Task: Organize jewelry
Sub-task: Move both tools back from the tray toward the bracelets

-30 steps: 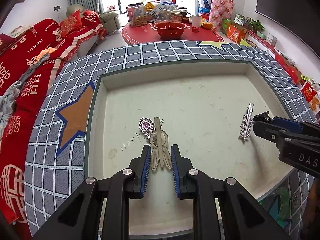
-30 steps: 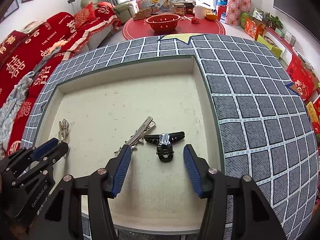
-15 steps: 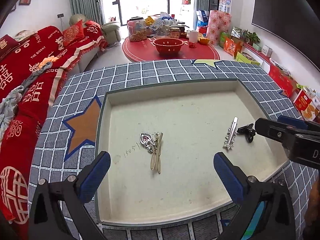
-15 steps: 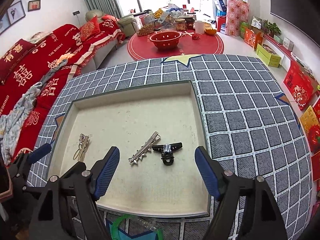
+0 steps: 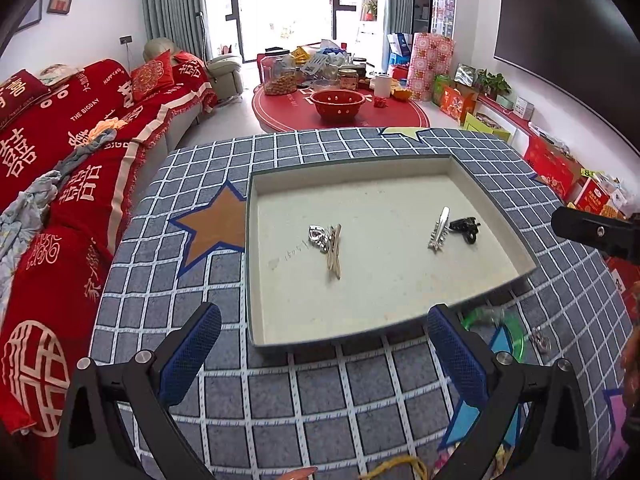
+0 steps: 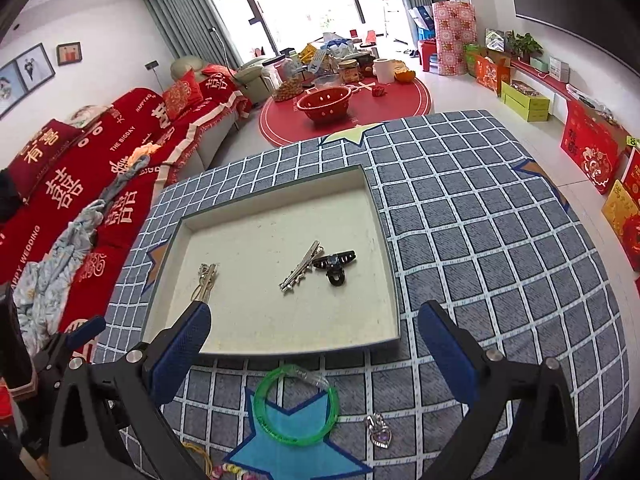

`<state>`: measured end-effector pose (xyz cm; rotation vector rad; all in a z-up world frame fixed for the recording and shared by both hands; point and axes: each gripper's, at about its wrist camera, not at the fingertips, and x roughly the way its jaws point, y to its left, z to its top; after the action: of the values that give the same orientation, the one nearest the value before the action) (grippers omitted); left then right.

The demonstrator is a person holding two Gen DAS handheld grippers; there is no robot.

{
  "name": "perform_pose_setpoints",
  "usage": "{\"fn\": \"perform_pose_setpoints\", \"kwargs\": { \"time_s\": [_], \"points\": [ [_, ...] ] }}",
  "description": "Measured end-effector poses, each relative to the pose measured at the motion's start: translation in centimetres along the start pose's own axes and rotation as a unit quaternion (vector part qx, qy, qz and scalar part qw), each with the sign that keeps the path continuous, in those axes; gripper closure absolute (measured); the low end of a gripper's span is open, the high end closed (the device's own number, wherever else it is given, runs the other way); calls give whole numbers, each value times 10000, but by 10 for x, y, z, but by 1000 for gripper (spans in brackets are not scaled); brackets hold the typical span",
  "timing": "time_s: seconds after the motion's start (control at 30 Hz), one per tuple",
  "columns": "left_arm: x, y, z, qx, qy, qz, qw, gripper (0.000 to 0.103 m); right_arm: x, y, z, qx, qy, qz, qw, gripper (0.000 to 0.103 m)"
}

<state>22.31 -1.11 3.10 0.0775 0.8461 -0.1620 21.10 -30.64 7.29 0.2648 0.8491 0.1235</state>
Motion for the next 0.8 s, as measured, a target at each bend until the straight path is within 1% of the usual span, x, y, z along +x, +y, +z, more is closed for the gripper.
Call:
{"fn": "perform_pose_setpoints", "kwargs": {
  "time_s": [0.1,0.2,0.27,0.4,0.43,0.57,0.67,0.73,0.8],
  "points": [
    [-14,1,-22,85,66,99,9999,0,-16,-1,-15,58,21,19,10000,0],
    [-24,8,-42,-79,180,103,9998,0,-29,-3,-30,149,192,127,9996,0],
    [-29,12,-55,-183,207,81,9996,0,-37,-5,-40,200,235,108,9995,0],
    [-33,14,-80,-271,456,97,9985,0,-49,-9,-66,303,286,112,9991,0],
    [-32,14,-86,-271,528,30,9982,0,-51,-11,-73,327,314,117,9989,0],
    [-33,13,-110,-439,699,-127,9965,0,-52,-20,-104,495,571,113,9971,0],
    [-32,14,-120,-563,776,-97,9953,0,-47,-24,-128,492,801,-8,9956,0],
    [-31,14,-125,-602,782,-39,9951,0,-46,-25,-143,435,876,-116,9951,0],
    [-31,16,-128,-620,763,-61,9951,0,-45,-24,-154,378,921,-204,9948,0]
  ]
}}
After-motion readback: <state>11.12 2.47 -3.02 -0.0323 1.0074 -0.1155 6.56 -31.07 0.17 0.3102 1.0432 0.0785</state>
